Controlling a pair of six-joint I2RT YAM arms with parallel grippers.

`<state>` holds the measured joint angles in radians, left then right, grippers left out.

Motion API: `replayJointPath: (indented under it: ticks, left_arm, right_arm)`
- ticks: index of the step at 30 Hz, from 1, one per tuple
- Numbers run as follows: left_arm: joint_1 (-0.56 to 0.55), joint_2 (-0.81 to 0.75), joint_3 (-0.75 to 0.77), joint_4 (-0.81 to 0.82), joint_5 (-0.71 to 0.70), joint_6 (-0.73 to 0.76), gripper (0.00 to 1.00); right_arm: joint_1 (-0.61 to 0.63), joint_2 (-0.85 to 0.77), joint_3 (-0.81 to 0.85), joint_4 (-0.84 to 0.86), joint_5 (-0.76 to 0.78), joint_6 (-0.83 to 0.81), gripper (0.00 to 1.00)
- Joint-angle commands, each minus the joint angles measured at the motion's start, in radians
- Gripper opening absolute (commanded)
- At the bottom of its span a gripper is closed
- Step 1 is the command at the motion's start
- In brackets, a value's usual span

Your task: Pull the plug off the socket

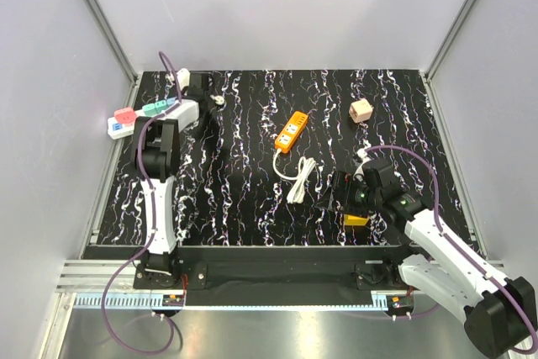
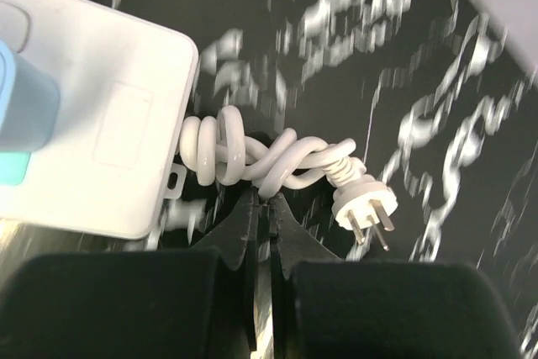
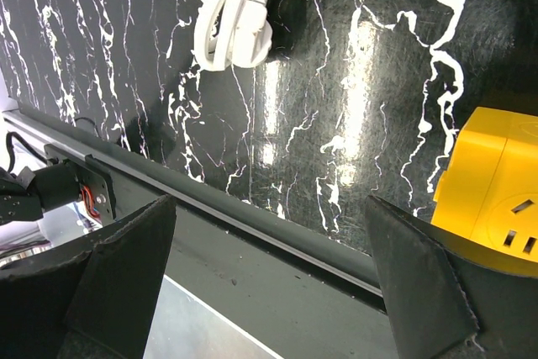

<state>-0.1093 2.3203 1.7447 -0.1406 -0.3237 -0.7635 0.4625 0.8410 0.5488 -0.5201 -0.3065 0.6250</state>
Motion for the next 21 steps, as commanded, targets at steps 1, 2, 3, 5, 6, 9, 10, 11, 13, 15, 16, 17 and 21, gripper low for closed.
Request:
replayJointPath:
  ticks: [1,2,3,5,6,9,10,11,13,15,16,17,21]
  left_arm:
    - [-0.050,-0.203,-0.101,0.050,-0.044,0.079,0.00]
    - [-0.061,-0.232,-0.167,0.050,-0.052,0.090,0.00]
    - [-0.088,-0.263,-0.206,0.055,-0.060,0.095,0.00]
    - [-0.121,-0.353,-0.320,0.064,-0.081,0.098,0.00]
    - [-0.157,-0.384,-0.361,0.067,-0.086,0.096,0.00]
    - [-0.242,-0.490,-0.511,0.076,-0.095,0.079,0.00]
    - [-0.263,-0.543,-0.549,0.076,-0.100,0.058,0.00]
    - [-0.288,-0.573,-0.630,0.076,-0.106,0.041,0.00]
    - [-0.360,-0.652,-0.709,0.081,-0.121,-0.011,0.00]
    - [-0.427,-0.697,-0.801,0.075,-0.121,-0.036,0.00]
    - [-0.449,-0.738,-0.826,0.047,-0.127,-0.054,0.00]
    - [-0.472,-0.759,-0.877,0.041,-0.126,-0.100,0.00]
    - [-0.596,-0.840,-0.964,0.003,-0.117,-0.163,0.00]
  right_arm:
    - [0.005,-0.003,0.048,0.015,-0.008,-0.010,1.00]
    - [0.005,-0.008,0.046,0.015,-0.013,-0.008,1.00]
    - [0.005,-0.017,0.045,0.015,-0.017,-0.005,1.00]
    - [0.005,-0.025,0.036,0.015,-0.022,-0.004,1.00]
    - [0.007,-0.029,0.034,0.014,-0.028,-0.007,1.00]
    - [0.007,-0.033,0.025,0.014,-0.023,-0.010,1.00]
    - [0.004,-0.033,0.025,0.014,-0.017,-0.008,1.00]
    - [0.005,-0.031,0.025,0.012,-0.008,-0.007,1.00]
    - [0.004,-0.019,0.028,0.014,-0.006,-0.007,1.00]
    - [0.004,0.000,0.040,0.015,-0.005,-0.011,1.00]
    - [0.005,0.007,0.045,0.015,-0.005,-0.011,1.00]
    - [0.005,0.012,0.052,0.018,-0.008,-0.011,1.00]
    - [0.005,0.041,0.060,0.025,-0.036,-0.019,1.00]
